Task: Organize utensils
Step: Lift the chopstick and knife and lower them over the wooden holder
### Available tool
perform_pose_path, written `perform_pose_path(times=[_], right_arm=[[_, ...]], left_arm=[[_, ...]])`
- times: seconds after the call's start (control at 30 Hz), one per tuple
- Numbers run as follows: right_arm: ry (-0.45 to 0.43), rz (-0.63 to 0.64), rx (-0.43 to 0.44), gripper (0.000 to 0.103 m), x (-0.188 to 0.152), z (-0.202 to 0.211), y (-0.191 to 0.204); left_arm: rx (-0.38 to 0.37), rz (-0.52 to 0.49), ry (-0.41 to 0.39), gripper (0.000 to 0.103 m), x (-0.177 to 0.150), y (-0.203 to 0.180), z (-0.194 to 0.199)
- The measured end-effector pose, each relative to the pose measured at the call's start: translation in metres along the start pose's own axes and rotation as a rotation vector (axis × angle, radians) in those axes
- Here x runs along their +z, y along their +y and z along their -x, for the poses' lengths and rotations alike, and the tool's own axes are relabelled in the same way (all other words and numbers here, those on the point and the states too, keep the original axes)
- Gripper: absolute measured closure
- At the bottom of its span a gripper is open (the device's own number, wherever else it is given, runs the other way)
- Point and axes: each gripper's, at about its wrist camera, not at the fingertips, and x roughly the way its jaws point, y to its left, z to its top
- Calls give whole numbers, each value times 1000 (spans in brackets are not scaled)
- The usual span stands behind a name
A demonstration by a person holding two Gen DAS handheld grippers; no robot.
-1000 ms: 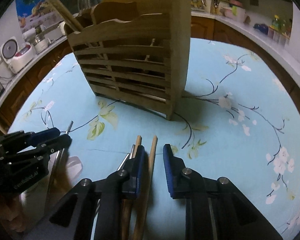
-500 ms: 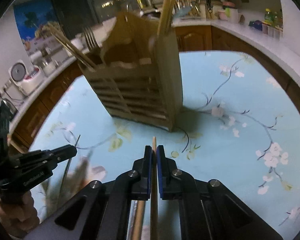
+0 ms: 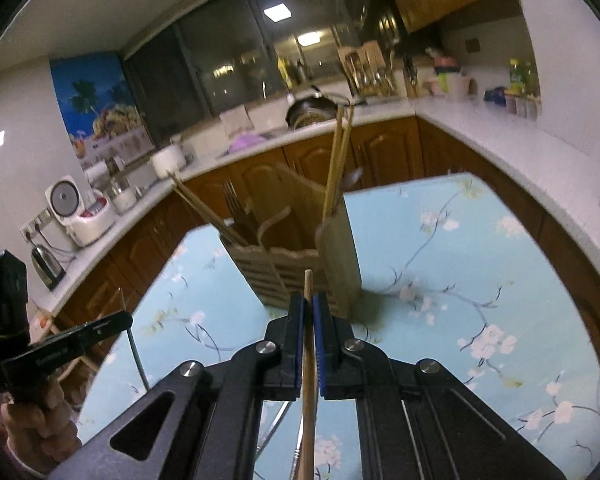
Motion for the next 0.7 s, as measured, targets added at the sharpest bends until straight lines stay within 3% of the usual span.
perform_pose_path(times=[0.2, 0.7], right_arm=[[-85, 9, 6, 98, 16, 29, 8], [-131, 6, 8, 98, 24, 45, 11]], left_arm=[[-5, -8, -60, 100, -2, -1, 36], [-8, 1, -96, 100, 4, 0, 46]])
